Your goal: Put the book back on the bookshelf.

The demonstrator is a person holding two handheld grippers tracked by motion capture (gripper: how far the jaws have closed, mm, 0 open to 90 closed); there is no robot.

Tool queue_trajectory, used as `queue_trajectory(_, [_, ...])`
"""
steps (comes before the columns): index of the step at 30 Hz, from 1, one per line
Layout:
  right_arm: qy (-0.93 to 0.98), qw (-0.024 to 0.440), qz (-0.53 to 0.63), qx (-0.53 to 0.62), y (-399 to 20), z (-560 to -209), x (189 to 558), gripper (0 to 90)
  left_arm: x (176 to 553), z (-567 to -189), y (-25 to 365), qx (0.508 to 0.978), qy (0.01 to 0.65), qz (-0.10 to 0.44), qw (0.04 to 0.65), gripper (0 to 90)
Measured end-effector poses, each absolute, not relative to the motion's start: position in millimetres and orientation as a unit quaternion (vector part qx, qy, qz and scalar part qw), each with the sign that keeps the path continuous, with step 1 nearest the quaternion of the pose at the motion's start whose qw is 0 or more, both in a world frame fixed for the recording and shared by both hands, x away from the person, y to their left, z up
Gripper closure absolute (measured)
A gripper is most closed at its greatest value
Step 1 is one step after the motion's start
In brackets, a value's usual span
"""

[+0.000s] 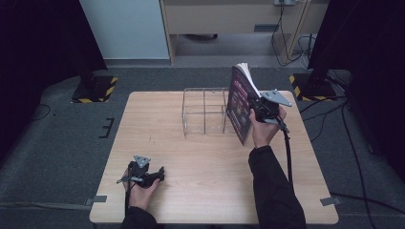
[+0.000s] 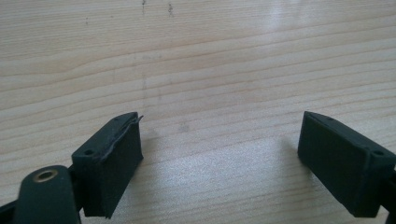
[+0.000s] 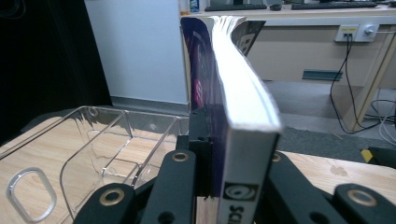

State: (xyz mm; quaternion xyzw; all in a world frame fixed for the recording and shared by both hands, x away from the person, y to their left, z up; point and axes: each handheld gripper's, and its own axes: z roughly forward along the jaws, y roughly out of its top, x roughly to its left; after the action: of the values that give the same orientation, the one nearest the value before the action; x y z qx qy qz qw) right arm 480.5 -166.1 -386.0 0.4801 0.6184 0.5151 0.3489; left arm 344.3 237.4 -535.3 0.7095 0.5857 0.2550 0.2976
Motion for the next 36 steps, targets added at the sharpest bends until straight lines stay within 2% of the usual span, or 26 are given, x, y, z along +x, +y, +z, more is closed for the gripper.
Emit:
queue_trajectory(8, [0.626, 0.354, 0.498, 0.484, -166, -384, 479, 80.7, 344, -535, 237, 0.710, 0.586, 0.255, 0.297, 12.8])
queue_trajectory(12, [0.632, 0.348, 0.496, 0.483, -168, -383, 480, 75.3, 344, -535, 237, 0.710, 0.586, 0.255, 0.297, 12.8])
queue_trajectory(20, [0.632, 0.343, 0.499, 0.484, -173, -383, 479, 70.1, 344, -535, 237, 0.709, 0.586, 0.255, 0.298, 12.8])
queue_trajectory(27, [0.633, 0.342, 0.497, 0.485, -175, -385, 478, 58.2, 344, -535, 237, 0.709, 0.586, 0.255, 0.298, 12.8])
queue_trajectory(32, [0.639, 0.341, 0.494, 0.481, -177, -384, 475, 45.0, 344, -535, 237, 0.709, 0.586, 0.255, 0.298, 12.8])
queue_trajectory(36, [0.648, 0.318, 0.499, 0.480, -181, -381, 470, 33.7, 344, -535, 237, 0.709, 0.586, 0.255, 0.298, 12.8])
